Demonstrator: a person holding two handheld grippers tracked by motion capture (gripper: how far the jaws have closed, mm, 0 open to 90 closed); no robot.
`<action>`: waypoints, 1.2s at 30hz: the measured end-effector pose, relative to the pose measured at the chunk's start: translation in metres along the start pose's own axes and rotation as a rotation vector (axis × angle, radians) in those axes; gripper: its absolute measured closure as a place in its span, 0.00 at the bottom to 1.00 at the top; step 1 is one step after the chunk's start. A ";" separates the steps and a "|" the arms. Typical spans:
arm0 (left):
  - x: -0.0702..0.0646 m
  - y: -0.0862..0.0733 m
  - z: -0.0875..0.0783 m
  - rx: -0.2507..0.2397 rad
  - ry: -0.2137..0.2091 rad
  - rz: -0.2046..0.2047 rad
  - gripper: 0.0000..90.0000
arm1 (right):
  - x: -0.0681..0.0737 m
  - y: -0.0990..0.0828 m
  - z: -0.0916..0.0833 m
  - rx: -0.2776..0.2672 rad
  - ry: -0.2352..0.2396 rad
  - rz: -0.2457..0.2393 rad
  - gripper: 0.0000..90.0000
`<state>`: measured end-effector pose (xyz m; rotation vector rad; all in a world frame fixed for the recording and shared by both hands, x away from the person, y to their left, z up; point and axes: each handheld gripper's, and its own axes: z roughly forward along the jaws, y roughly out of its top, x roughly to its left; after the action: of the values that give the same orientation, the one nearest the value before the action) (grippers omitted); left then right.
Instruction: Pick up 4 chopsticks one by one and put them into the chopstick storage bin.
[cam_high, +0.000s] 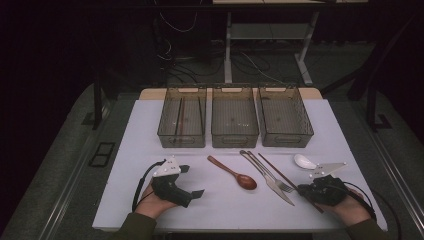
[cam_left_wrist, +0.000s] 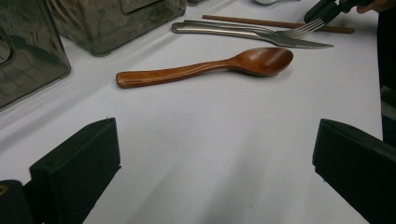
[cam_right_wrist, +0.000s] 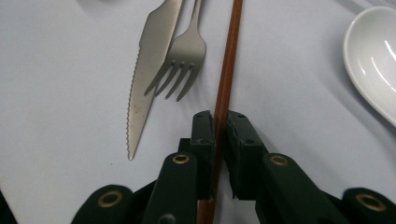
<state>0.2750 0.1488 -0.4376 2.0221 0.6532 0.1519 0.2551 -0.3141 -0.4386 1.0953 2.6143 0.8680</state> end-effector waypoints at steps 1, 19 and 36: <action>0.000 0.000 0.000 0.001 0.000 -0.001 0.00 | 0.000 0.000 0.000 -0.001 -0.005 0.003 0.91; 0.000 0.000 0.001 -0.004 -0.003 -0.004 0.00 | -0.013 -0.002 -0.002 -0.022 -0.027 0.048 0.93; 0.000 0.000 0.001 0.004 -0.004 0.001 0.00 | -0.023 -0.003 -0.019 -0.131 0.023 0.068 0.93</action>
<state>0.2757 0.1480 -0.4384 2.0262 0.6506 0.1476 0.2627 -0.3404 -0.4269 1.1513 2.5105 1.0551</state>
